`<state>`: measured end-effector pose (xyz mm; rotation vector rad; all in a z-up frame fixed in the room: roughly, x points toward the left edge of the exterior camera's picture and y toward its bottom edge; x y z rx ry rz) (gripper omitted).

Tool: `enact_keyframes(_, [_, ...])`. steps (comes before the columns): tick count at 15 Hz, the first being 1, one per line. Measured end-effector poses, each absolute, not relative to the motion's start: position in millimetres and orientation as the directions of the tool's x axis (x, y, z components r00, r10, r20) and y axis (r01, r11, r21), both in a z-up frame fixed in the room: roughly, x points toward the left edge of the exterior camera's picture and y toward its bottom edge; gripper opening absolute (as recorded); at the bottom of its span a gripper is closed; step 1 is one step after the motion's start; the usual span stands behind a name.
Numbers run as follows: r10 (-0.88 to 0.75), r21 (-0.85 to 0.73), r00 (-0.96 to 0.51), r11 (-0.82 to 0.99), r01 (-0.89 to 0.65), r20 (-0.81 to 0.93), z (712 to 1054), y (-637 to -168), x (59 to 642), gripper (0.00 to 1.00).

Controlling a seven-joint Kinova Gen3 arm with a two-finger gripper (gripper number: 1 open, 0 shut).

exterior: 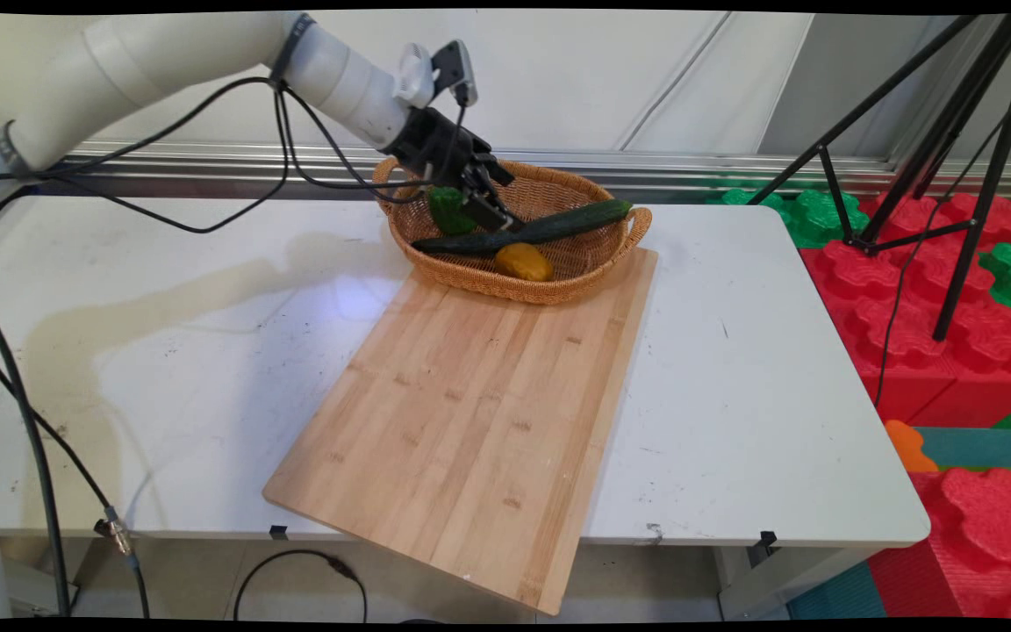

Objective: Pick up the cucumber from the vegetable basket

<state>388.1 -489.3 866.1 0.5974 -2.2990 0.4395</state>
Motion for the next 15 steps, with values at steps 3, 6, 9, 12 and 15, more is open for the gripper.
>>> enact_keyframes(3, [-0.307,-0.13,-0.641,0.831,-0.54,0.703,854.0,-504.7,380.3,1.0])
enact_keyframes(6, [-0.315,-0.125,-0.644,0.831,-0.542,0.697,845.8,-514.4,375.5,1.0])
enact_keyframes(9, [-0.323,-0.12,-0.644,0.83,-0.544,0.693,836.7,-524.5,370.4,1.0])
enact_keyframes(12, [-0.331,-0.114,-0.641,0.827,-0.55,0.692,829.0,-533.1,366.1,1.0])
enact_keyframes(15, [-0.338,-0.107,-0.638,0.826,-0.553,0.692,823.0,-539.2,361.7,1.0])
